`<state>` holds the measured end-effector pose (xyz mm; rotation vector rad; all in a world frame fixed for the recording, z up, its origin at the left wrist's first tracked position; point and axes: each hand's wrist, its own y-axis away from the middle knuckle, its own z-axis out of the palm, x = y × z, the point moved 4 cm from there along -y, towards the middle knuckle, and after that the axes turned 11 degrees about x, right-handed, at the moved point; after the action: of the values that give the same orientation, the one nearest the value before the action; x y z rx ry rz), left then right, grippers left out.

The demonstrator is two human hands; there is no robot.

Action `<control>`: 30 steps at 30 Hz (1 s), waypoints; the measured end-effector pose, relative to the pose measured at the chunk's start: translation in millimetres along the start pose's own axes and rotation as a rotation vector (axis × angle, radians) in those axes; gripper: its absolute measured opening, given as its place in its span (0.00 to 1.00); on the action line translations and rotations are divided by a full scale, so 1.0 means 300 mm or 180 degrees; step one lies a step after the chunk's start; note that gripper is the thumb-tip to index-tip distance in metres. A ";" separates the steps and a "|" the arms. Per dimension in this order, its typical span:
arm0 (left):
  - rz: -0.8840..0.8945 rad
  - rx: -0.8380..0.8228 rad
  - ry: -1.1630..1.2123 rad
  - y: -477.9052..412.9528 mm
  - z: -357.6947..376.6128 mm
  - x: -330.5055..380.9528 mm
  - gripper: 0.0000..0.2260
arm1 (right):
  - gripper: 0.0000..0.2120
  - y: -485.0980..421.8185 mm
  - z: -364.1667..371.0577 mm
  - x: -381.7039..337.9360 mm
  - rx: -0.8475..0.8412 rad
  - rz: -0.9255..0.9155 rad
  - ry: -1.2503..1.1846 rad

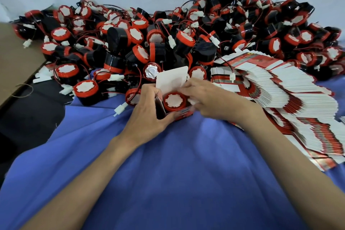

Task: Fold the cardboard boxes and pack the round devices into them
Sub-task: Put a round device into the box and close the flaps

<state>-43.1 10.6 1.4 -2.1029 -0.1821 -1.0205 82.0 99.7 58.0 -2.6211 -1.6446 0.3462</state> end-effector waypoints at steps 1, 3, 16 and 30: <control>0.0040 0.0025 -0.0002 0.000 -0.001 0.003 0.30 | 0.22 -0.006 -0.013 0.010 0.0202 -0.0030 0.0136; 0.0120 0.0057 -0.0004 0.000 -0.002 0.001 0.27 | 0.13 -0.015 -0.031 0.012 0.0701 -0.0148 0.0313; 0.0573 -0.0168 -0.0288 0.003 0.007 -0.015 0.16 | 0.10 0.075 0.038 0.040 0.1650 -0.0414 0.0064; 0.0225 0.0214 -0.0349 -0.001 0.006 0.019 0.10 | 0.08 0.135 0.110 0.033 0.2145 0.0675 -0.0974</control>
<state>-38.1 10.9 5.0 -2.0905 -0.1924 -0.8469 115.5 87.5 18.5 -2.2751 -1.0292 1.1290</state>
